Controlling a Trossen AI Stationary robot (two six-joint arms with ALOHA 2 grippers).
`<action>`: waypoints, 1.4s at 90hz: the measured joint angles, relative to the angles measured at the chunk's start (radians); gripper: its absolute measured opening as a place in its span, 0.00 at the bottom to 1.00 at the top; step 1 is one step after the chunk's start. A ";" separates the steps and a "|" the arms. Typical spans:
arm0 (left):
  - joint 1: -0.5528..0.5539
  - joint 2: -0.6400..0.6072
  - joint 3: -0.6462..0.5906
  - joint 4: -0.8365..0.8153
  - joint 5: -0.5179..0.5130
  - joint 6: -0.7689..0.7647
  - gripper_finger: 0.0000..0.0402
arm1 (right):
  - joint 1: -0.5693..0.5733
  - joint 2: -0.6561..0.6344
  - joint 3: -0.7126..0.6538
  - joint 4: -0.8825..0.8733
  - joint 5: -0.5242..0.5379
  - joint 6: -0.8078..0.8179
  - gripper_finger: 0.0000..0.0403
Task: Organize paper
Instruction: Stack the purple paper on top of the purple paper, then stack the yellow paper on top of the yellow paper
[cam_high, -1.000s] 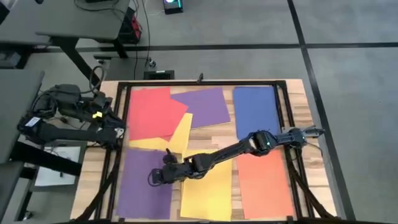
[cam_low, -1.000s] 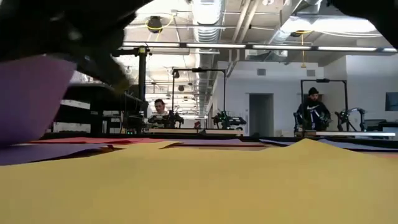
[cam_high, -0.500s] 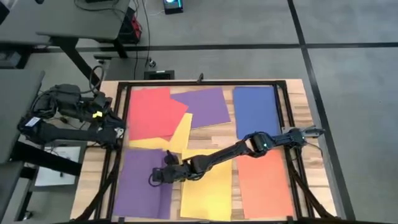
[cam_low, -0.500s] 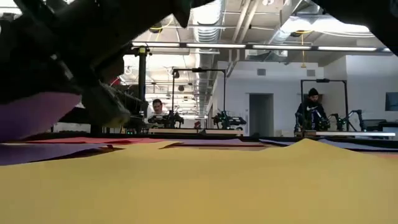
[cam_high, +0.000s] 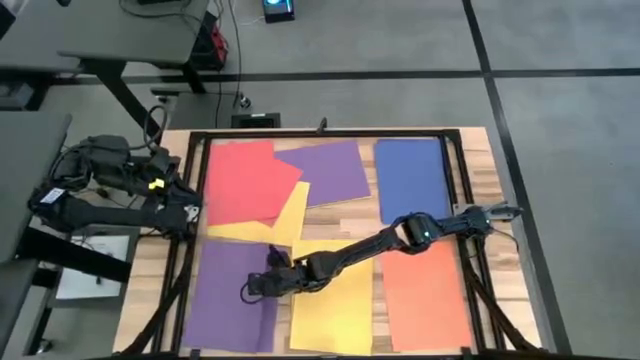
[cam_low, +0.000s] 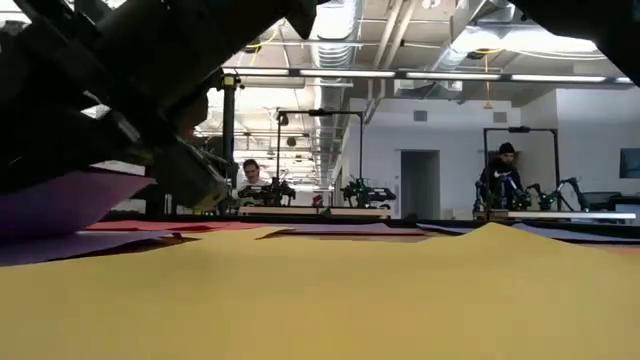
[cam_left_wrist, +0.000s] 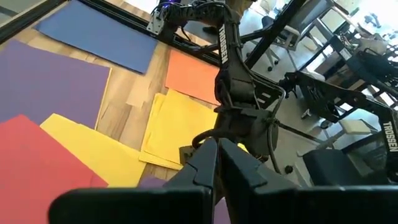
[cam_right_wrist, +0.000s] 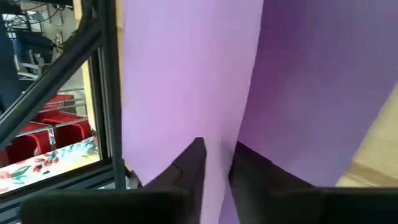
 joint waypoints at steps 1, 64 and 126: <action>0.000 0.000 0.000 0.000 0.000 0.000 0.00 | 0.000 0.000 0.000 -0.008 -0.001 -0.001 0.20; 0.000 0.172 0.000 0.001 -0.041 -0.072 0.00 | -0.056 -0.572 0.003 -0.776 0.144 -0.556 0.32; 0.181 0.885 -0.001 0.105 -0.093 0.125 0.00 | -0.673 -0.858 -0.524 -0.745 -0.107 -1.309 0.32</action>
